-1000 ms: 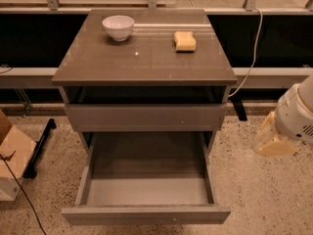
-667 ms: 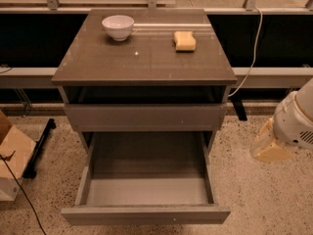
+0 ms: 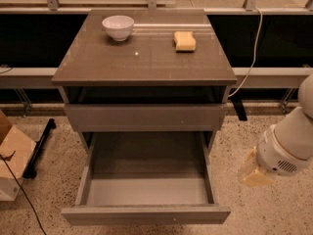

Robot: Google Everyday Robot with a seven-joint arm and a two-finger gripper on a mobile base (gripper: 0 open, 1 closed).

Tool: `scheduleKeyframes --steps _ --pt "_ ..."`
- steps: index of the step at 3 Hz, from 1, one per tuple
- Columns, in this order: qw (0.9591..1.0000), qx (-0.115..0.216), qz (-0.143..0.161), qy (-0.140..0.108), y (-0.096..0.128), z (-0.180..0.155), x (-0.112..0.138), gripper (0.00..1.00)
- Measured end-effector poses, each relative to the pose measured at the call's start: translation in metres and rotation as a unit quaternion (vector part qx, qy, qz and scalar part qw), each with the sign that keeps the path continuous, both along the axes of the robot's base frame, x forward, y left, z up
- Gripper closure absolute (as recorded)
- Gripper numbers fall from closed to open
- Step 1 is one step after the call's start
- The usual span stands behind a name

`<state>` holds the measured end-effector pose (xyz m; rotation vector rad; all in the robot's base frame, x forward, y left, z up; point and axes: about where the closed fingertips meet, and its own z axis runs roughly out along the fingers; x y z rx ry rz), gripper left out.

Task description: Close middle drawer

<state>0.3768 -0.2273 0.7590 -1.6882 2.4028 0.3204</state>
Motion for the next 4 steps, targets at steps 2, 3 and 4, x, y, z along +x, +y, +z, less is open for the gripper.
scheduleKeyframes --steps 2,3,4 --pt "0.9987 0.021 0.004 0.047 0.005 -0.079 -0.013 1.00" --pt "0.9971 0.045 -0.009 0.060 0.007 -0.112 -0.016 1.00" --pt "0.9972 0.039 -0.004 0.063 0.009 -0.114 -0.017 1.00"
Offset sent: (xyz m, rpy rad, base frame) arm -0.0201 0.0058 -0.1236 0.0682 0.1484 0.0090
